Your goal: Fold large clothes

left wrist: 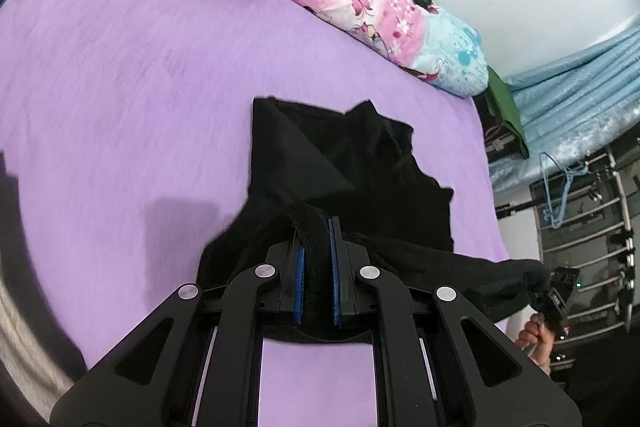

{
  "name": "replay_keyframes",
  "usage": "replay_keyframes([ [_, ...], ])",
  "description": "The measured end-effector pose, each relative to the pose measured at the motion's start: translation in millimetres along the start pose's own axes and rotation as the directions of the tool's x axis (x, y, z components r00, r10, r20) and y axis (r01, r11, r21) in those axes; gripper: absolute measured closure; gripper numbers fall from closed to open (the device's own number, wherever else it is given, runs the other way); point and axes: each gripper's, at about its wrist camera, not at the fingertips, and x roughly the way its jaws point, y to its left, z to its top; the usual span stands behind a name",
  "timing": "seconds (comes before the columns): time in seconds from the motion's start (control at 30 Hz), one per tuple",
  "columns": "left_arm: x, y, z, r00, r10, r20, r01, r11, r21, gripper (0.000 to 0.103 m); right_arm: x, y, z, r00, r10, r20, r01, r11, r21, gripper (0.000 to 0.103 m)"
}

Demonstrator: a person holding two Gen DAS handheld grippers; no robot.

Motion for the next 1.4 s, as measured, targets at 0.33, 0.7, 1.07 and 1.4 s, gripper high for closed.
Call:
replay_keyframes([
  [0.33,72,11,75,1.0,0.023,-0.017,-0.024,0.999,-0.046,0.094,64,-32,62,0.999,-0.037,-0.01,0.037,0.999,0.006,0.091],
  [0.7,163,32,136,0.997,0.045,-0.063,-0.051,0.994,-0.101,0.093,128,-95,100,0.994,-0.102,-0.022,0.104,0.99,0.099,0.091],
  [1.07,244,71,145,0.991,0.039,-0.129,-0.059,0.986,-0.155,0.087,183,-155,101,0.984,-0.168,-0.061,0.178,0.961,0.213,0.084],
  [1.4,205,60,130,0.993,-0.099,-0.069,0.092,0.992,-0.091,0.023,161,-134,94,0.994,-0.111,-0.019,0.112,0.97,0.214,0.059],
])
